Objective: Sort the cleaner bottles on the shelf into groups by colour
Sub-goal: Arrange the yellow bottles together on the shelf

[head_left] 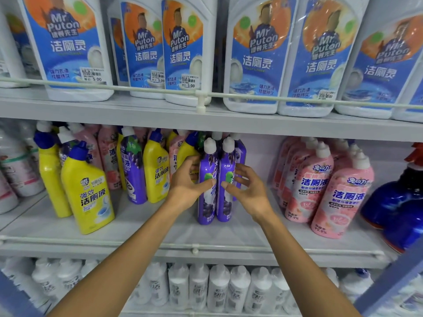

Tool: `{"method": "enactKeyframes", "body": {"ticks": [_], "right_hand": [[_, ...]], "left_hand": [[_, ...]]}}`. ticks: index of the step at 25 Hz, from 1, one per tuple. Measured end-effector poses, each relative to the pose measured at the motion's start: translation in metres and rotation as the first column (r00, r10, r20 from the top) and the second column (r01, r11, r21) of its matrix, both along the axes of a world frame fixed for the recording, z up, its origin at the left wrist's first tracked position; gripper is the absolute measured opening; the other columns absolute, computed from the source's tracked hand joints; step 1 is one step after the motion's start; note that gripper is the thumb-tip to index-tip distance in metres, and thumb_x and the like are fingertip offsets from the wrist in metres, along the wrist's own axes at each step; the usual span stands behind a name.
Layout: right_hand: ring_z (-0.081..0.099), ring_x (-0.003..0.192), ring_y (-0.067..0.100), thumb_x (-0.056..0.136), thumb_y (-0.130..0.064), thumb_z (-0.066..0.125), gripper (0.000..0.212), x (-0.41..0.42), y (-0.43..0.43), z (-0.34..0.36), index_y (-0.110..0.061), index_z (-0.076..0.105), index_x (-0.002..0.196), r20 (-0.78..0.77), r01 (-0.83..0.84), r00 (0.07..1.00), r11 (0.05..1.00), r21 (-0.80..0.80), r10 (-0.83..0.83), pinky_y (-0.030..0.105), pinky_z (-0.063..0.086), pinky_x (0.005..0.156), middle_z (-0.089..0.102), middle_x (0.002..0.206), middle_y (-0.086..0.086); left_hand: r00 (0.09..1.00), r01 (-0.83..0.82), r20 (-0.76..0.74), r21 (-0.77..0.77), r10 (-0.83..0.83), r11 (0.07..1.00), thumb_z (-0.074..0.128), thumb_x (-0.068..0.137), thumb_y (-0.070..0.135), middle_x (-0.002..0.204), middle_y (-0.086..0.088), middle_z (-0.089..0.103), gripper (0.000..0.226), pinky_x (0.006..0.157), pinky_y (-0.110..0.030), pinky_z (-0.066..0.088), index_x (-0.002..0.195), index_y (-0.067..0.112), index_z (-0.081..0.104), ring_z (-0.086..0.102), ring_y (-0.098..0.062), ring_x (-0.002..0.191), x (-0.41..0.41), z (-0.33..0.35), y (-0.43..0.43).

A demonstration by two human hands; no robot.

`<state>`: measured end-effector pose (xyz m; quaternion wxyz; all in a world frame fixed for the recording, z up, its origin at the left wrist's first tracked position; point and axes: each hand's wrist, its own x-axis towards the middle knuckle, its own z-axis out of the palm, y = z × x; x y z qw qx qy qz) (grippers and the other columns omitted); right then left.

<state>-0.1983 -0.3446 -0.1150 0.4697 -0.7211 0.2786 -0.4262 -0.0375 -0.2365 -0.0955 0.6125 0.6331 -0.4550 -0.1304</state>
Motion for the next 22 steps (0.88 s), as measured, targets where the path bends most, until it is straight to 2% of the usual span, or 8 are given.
{"method": "enactKeyframes", "body": {"ticks": [4, 7, 9, 13, 15, 18, 20, 22], "right_hand": [[0.062, 0.103, -0.01, 0.079, -0.026, 0.088, 0.064, 0.009, 0.004, -0.005, -0.021, 0.058, 0.135, -0.022, 0.049, 0.999, 0.997, -0.057, -0.05, 0.018, 0.056, 0.089, 0.068, 0.119, -0.018], [0.062, 0.103, -0.01, 0.081, -0.025, 0.087, 0.059, 0.011, 0.008, -0.012, -0.02, 0.059, 0.133, 0.005, 0.127, 0.992, 0.987, -0.096, -0.127, 0.016, 0.055, 0.088, 0.069, 0.114, -0.018], [0.062, 0.101, -0.013, 0.081, -0.024, 0.086, 0.056, 0.014, 0.009, -0.016, -0.02, 0.061, 0.131, 0.018, 0.177, 0.984, 0.977, -0.121, -0.176, 0.011, 0.053, 0.086, 0.069, 0.11, -0.019], [0.06, 0.091, -0.022, 0.082, -0.023, 0.086, 0.052, 0.013, 0.003, -0.015, -0.021, 0.062, 0.128, 0.001, 0.23, 0.972, 0.961, -0.155, -0.233, 0.0, 0.044, 0.076, 0.063, 0.102, -0.03], [0.061, 0.091, -0.018, 0.083, -0.024, 0.085, 0.052, 0.011, -0.002, -0.012, -0.021, 0.061, 0.129, -0.02, 0.245, 0.968, 0.957, -0.154, -0.251, 0.0, 0.043, 0.075, 0.066, 0.102, -0.025], [0.063, 0.098, -0.005, 0.083, -0.025, 0.084, 0.054, 0.004, -0.007, -0.01, -0.021, 0.061, 0.132, -0.02, 0.262, 0.963, 0.952, -0.156, -0.268, -0.001, 0.043, 0.076, 0.068, 0.108, -0.017], [0.062, 0.099, -0.007, 0.083, -0.024, 0.084, 0.054, -0.001, -0.008, -0.009, -0.02, 0.061, 0.131, -0.017, 0.254, 0.966, 0.955, -0.153, -0.259, -0.002, 0.043, 0.076, 0.068, 0.108, -0.018], [0.062, 0.1, -0.009, 0.083, -0.024, 0.085, 0.051, -0.007, -0.006, -0.008, -0.021, 0.062, 0.128, -0.004, 0.237, 0.971, 0.96, -0.152, -0.241, 0.0, 0.044, 0.077, 0.068, 0.107, -0.021]], "left_hand": [[1.0, 0.028, 0.001, 0.007, -0.028, 1.0, 0.086, 0.077, 0.011, 0.102, 0.014, 0.069, 0.057, 0.071, -0.011, 0.054, 0.122, 0.028, 0.057, 0.064, 0.013, 0.087, 0.006, -0.006, 0.004], [0.998, 0.057, 0.035, 0.039, -0.058, 0.998, 0.086, 0.079, 0.017, 0.107, 0.01, 0.074, 0.059, 0.084, -0.031, 0.061, 0.13, 0.028, 0.058, 0.067, 0.003, 0.094, 0.007, -0.021, 0.003], [0.998, 0.047, 0.034, 0.044, -0.048, 0.998, 0.085, 0.08, 0.018, 0.109, 0.008, 0.074, 0.059, 0.087, -0.039, 0.061, 0.132, 0.026, 0.058, 0.068, -0.001, 0.097, 0.008, -0.027, -0.005], [0.999, 0.037, 0.033, 0.052, -0.039, 0.998, 0.086, 0.078, 0.017, 0.105, 0.011, 0.073, 0.055, 0.085, -0.034, 0.06, 0.126, 0.028, 0.059, 0.065, 0.01, 0.089, 0.001, -0.023, -0.02], [0.998, 0.046, 0.038, 0.057, -0.048, 0.997, 0.086, 0.078, 0.016, 0.102, 0.014, 0.072, 0.058, 0.081, -0.028, 0.059, 0.128, 0.025, 0.06, 0.063, 0.015, 0.085, -0.003, -0.021, -0.025], [0.998, 0.052, 0.043, 0.057, -0.054, 0.997, 0.085, 0.078, 0.016, 0.099, 0.017, 0.071, 0.057, 0.082, -0.03, 0.06, 0.127, 0.026, 0.06, 0.066, 0.009, 0.085, -0.01, -0.023, -0.032], [0.997, 0.037, 0.066, 0.058, -0.041, 0.998, 0.085, 0.077, 0.019, 0.098, 0.015, 0.073, 0.056, 0.084, -0.037, 0.061, 0.126, 0.03, 0.06, 0.068, 0.002, 0.087, -0.016, -0.022, -0.036], [0.996, 0.013, 0.083, 0.059, -0.018, 0.998, 0.084, 0.078, 0.023, 0.099, 0.015, 0.074, 0.056, 0.085, -0.037, 0.061, 0.127, 0.032, 0.058, 0.069, 0.0, 0.089, -0.019, -0.024, -0.035]]}}
